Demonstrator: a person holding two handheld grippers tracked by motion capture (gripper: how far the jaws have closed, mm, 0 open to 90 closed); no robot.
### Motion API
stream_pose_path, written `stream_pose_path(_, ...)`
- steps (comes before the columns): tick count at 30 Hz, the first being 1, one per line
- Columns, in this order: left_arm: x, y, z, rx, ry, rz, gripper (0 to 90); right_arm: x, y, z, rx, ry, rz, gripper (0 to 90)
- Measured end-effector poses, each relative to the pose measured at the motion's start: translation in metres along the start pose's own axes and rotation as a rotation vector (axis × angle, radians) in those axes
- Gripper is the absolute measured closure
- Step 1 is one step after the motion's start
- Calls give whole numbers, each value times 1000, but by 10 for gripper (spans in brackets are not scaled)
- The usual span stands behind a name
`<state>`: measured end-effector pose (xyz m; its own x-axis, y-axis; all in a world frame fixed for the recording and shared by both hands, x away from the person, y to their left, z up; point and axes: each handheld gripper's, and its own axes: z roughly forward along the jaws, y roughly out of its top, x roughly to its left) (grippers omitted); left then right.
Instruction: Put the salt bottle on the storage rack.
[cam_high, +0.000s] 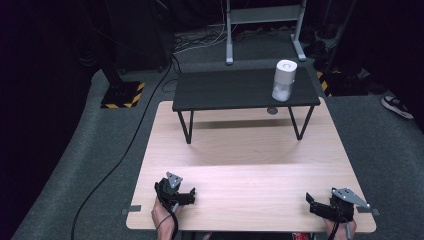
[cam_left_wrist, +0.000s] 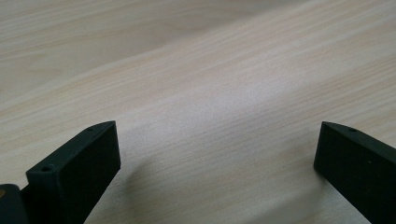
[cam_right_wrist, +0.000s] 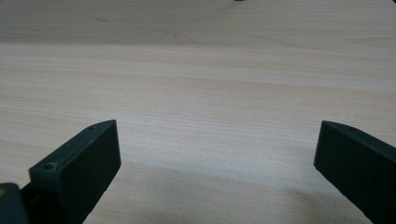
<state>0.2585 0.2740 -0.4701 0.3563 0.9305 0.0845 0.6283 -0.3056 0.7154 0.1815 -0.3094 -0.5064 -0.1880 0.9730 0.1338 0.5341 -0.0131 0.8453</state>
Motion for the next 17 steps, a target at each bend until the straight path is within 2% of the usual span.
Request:
stream_pose_path(8,3,-3,1,-10,-9,-13,0,2,0,0,2,-8,-5,0)
stream_pose_path(12,0,-3,1,-15,-1,-3,0,2,0,0,1,-8,-10,0)
stream_pose_path(13,-3,-3,1,-20,13,10,0,1,-1,-1,-6,-2,-10,0)
stream_pose_path(17,-6,-4,1,-28,24,20,0,1,-6,-3,-29,6,-27,0)
